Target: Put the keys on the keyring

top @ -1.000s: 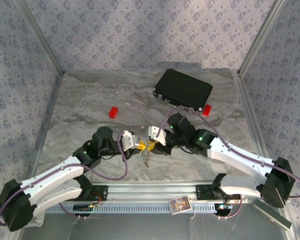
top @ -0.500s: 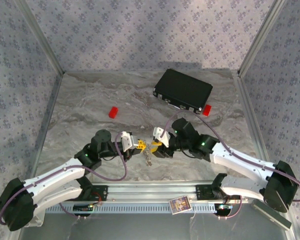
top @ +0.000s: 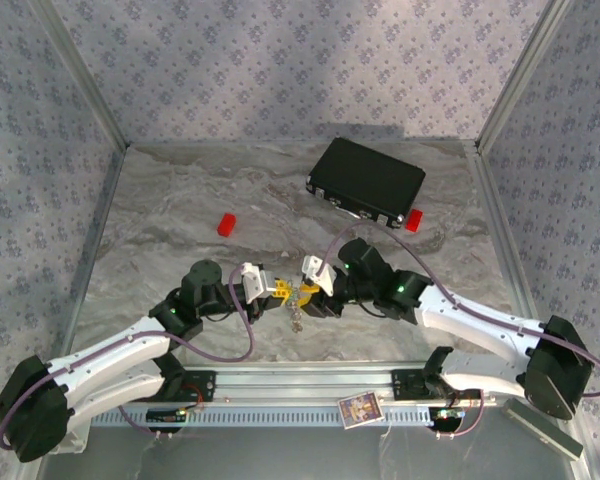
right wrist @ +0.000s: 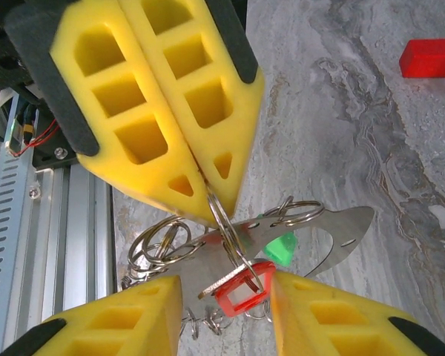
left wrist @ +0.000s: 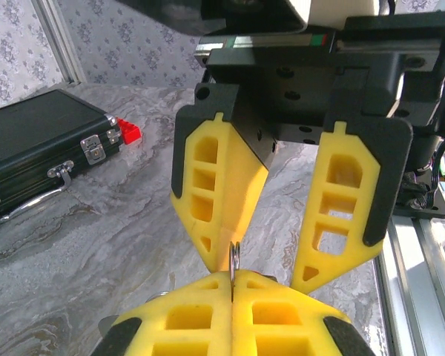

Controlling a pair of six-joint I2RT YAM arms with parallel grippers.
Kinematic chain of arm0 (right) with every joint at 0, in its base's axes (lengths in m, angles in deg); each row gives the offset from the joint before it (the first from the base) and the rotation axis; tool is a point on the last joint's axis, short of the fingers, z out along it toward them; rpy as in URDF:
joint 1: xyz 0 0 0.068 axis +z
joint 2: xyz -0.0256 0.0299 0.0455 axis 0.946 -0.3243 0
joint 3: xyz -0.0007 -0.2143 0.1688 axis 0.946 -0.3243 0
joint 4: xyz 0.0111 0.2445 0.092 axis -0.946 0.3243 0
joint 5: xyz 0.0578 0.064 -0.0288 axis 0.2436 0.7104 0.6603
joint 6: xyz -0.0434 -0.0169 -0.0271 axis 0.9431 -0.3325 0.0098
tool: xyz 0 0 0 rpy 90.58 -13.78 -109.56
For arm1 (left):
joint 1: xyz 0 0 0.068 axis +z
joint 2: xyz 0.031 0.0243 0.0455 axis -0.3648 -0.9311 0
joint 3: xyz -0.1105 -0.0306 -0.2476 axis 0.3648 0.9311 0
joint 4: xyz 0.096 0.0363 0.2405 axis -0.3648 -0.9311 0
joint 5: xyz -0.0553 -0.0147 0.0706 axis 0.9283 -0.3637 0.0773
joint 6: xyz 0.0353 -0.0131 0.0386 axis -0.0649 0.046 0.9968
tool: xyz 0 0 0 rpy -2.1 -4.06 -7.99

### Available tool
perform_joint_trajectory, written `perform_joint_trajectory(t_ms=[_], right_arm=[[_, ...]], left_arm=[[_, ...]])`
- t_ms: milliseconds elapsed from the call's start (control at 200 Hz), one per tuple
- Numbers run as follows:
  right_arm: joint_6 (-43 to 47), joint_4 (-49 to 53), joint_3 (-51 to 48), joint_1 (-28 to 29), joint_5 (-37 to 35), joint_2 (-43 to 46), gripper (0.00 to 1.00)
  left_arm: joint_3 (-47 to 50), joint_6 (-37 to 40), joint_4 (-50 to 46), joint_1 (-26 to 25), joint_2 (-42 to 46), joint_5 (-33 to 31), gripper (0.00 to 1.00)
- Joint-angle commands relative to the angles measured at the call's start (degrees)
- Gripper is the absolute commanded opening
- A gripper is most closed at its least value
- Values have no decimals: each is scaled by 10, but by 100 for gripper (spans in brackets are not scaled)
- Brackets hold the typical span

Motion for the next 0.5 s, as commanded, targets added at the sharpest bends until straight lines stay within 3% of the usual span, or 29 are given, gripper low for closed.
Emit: perform_joint_trajectory(t_ms=[0,340,495], right_arm=[[-9,-9,-1,5,-13,-3,35],[9,17,11,5,-26,-5,10],[9,18,14,6,-24,-20,6]], left_arm=[[1,-7,26,-1,9,0,0],[1,-6,23,-2,14,-1,0],[2,-6,25,-2,13,-1,0]])
